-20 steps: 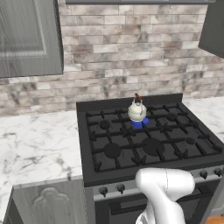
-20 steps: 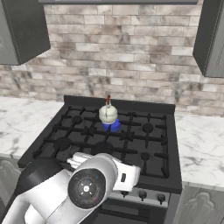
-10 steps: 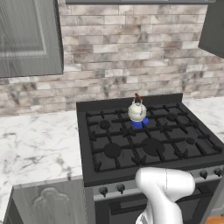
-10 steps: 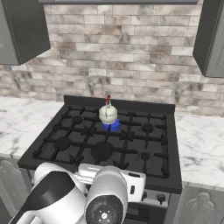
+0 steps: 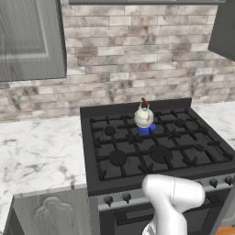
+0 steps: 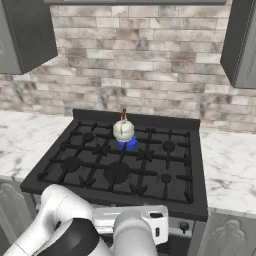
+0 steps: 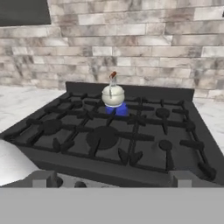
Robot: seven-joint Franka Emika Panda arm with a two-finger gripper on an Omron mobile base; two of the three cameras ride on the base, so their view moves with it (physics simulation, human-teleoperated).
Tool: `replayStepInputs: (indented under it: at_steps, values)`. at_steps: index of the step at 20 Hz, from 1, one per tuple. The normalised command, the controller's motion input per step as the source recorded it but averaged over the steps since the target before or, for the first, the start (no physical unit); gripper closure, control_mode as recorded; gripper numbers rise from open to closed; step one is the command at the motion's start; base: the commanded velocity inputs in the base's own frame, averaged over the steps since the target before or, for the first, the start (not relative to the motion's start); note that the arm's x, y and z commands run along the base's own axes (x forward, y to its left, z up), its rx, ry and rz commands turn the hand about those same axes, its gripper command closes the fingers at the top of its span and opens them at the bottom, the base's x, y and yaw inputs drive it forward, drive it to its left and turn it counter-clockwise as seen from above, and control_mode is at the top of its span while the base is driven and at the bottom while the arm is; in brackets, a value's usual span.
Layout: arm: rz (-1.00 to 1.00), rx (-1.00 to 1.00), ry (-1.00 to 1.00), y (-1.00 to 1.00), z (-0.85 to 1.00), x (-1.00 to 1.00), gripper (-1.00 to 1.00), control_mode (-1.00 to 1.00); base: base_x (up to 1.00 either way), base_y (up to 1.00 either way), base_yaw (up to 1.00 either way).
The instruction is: The kettle is done boiling. Turn off the stove, then wait for 300 timesteps before moving the kettle to the dining table.
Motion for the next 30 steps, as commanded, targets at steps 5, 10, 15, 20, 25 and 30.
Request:
replayStepInputs:
  at_steps: [5,10,15,20,25,30]
  values:
    - [0.04,-0.1,-0.16,0.26,-0.58,0.08,-1.0,-1.0,0.0,0.0,0.0]
    - [0.02,-0.08,-0.13,0.28,-0.36,0.01,-1.0,-1.0,0.0,0.0,0.0]
    - [0.0,-0.02,-0.06,0.26,-0.18,0.0,-1.0,-1.0,0.0,0.0,0.0]
    - [0.0,0.0,0.0,0.25,-0.26,0.07,-1.0,-1.0,0.0,0.0,0.0]
    - [0.0,0.0,-0.01,0.14,-0.36,0.03,-1.0,-1.0,0.0,0.0,0.0]
    - [-0.02,0.0,-0.07,0.03,-0.22,0.06,-1.0,-1.0,0.0,0.0,0.0]
